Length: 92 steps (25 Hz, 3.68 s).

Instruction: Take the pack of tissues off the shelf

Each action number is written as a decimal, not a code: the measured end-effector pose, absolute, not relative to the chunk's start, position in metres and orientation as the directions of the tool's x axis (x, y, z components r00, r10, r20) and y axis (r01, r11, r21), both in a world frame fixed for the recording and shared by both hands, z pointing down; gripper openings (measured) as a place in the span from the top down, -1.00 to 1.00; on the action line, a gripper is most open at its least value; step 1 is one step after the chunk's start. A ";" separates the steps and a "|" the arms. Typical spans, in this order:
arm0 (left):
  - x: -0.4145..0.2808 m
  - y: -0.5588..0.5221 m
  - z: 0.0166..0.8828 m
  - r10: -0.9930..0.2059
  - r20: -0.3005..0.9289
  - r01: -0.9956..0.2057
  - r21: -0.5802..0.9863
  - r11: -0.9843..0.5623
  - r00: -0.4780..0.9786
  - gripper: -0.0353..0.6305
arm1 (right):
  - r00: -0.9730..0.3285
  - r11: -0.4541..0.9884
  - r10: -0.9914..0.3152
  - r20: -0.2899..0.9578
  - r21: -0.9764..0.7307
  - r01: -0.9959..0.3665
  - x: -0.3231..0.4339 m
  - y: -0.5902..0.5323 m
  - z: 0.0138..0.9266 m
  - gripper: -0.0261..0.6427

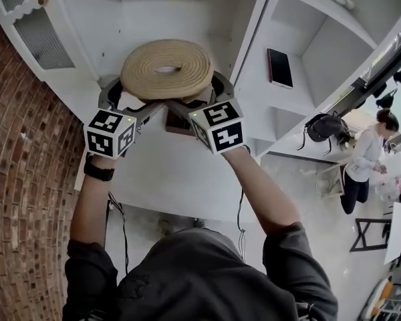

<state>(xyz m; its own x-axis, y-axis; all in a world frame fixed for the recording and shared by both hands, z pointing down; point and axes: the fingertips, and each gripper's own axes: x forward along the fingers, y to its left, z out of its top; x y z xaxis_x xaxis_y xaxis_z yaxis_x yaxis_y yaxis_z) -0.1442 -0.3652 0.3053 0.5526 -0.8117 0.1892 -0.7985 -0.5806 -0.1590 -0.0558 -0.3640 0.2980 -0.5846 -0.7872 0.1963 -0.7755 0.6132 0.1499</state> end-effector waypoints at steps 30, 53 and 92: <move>-0.028 -0.209 0.572 -0.814 0.282 -0.839 -0.050 -0.541 0.508 -0.53 | -0.641 0.698 -0.713 0.282 0.206 -0.686 0.058 -0.214 0.558 -0.63; 0.008 -0.170 0.786 -0.685 0.590 -0.860 0.031 -0.510 0.427 -0.54 | -0.659 0.738 -0.570 0.491 -0.045 -0.673 0.094 -0.185 0.774 -0.63; -0.049 -0.127 0.790 -0.568 0.716 -0.822 0.013 -0.570 0.405 -0.53 | -0.548 0.685 -0.539 0.639 -0.046 -0.727 0.140 -0.155 0.778 -0.64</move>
